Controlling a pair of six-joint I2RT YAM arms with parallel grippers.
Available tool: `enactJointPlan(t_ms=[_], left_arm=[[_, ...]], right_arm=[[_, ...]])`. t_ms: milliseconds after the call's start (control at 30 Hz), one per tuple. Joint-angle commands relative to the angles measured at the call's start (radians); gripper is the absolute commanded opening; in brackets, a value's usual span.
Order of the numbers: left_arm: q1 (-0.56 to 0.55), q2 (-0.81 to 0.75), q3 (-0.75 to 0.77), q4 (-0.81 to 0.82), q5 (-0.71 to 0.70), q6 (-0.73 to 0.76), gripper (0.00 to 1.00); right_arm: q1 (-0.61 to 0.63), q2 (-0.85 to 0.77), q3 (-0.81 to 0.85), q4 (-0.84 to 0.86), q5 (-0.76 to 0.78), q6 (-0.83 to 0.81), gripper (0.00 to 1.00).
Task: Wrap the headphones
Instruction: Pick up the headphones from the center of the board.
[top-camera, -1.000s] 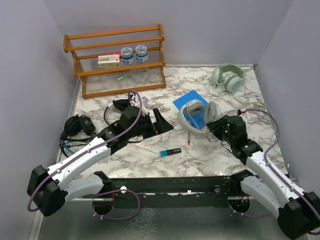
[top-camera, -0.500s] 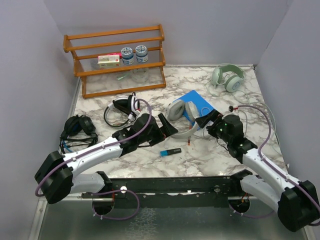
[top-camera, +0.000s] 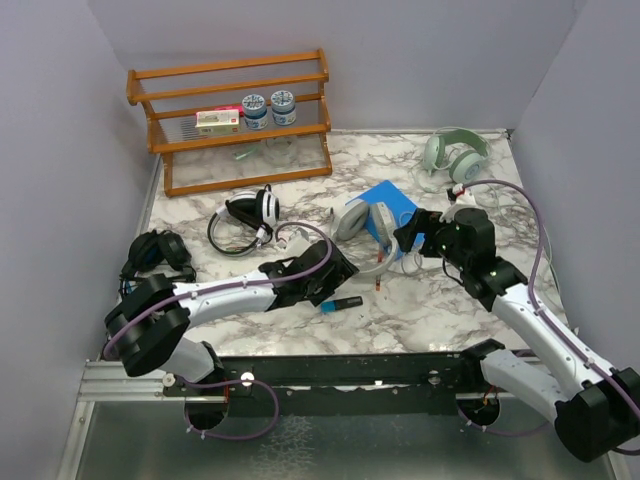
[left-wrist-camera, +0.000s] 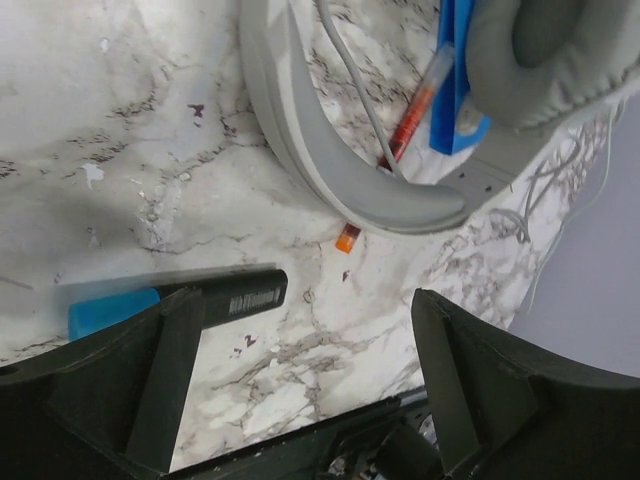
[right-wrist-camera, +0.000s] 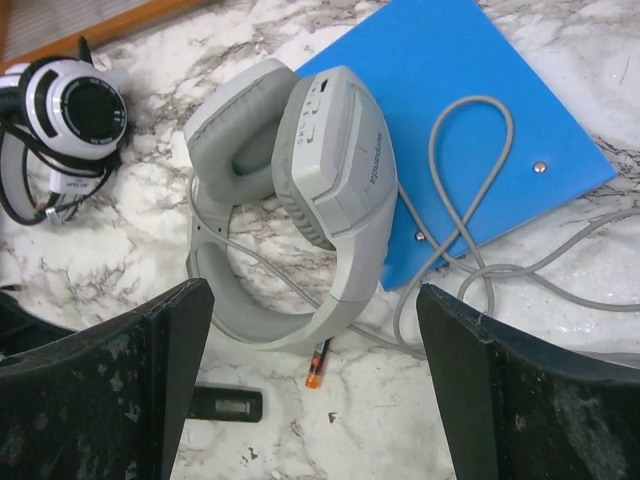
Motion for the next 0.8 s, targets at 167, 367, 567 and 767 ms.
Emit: enactJointPlan(t_ms=[167, 367, 567, 767], left_arm=[[-0.006, 0.156, 0.109, -0.052, -0.102, -0.29, 0.9], [-0.004, 0.262, 0.205, -0.194, -0.107, -0.447, 0.71], [-0.005, 0.35, 0.257, -0.25, -0.105, -0.513, 0.57], [0.04, 0.43, 0.317, -0.273, -0.158, -0.402, 0.34]], right_arm=[[0.004, -0.074, 0.014, -0.035, -0.043, -0.103, 0.92], [0.003, -0.11, 0.021, -0.058, -0.035, -0.111, 0.92], [0.003, -0.143, 0.006, -0.051, -0.043, -0.096, 0.92], [0.003, -0.145, 0.013, -0.058, -0.043, -0.095, 0.92]])
